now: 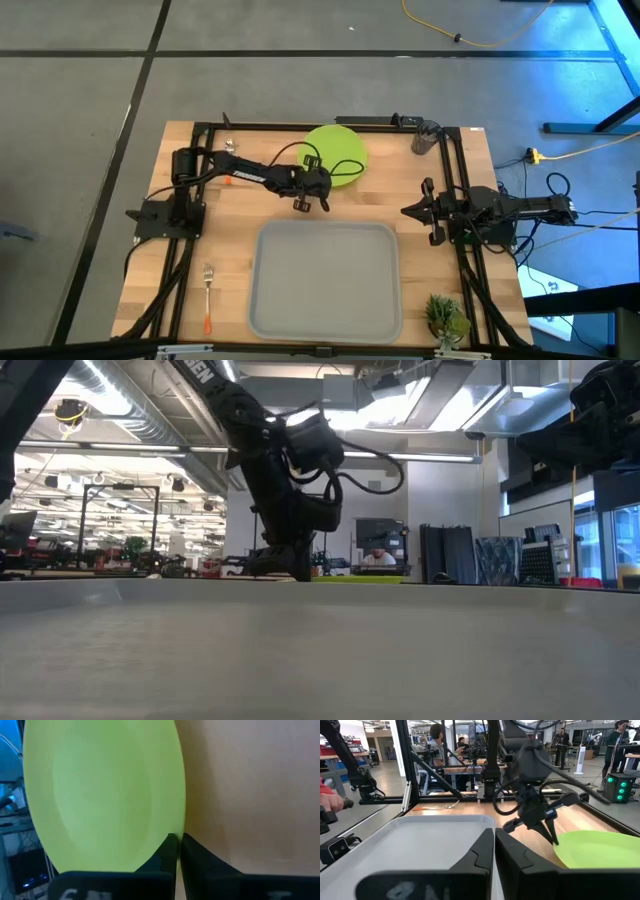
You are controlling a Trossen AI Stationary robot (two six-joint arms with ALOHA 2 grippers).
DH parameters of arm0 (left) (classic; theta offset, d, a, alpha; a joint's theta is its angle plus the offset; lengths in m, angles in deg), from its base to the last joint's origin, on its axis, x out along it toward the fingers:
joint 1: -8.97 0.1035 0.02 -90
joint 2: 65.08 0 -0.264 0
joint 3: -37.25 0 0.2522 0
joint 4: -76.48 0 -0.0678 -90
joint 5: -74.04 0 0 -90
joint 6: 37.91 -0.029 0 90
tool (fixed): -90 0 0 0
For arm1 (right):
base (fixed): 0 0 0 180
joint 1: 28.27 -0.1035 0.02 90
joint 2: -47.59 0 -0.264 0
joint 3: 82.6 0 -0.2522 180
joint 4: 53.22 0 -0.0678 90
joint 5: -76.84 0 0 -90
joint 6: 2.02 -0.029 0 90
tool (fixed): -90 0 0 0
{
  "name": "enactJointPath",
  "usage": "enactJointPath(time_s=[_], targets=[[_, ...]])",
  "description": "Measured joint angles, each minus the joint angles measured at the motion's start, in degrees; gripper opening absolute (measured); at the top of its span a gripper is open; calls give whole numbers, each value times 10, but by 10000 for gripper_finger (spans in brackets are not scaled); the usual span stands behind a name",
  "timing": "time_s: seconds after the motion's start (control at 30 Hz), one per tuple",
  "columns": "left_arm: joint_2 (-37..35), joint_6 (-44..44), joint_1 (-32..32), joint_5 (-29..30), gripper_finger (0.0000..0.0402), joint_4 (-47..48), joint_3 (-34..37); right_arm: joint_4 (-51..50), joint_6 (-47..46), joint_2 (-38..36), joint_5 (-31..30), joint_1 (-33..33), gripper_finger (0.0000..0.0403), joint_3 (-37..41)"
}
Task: Pick and place plate/cup/fork/spoon on tray
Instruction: Put the green plate on the gray serving tray
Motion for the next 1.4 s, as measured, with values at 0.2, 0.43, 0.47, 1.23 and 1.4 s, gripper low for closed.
enactJointPath(time_s=[0.2, 0.43, 0.47, 1.23, 1.4], targets=[[0, 53, -33, 8, 1, 71, -53, 0, 0, 0, 0, 0, 20, 0], [0, 103, -72, 35, 0, 174, -128, 0, 0, 0, 0, 0, 20, 0], [0, 111, -77, 36, 0, 187, -137, 0, 0, 0, 0, 0, 20, 0], [1, 363, -226, 32, 0, 405, -327, 0, 0, 0, 0, 0, 20, 0], [1, 417, -271, 16, 0, 415, -327, 0, 0, 0, 0, 0, 20, 0]])
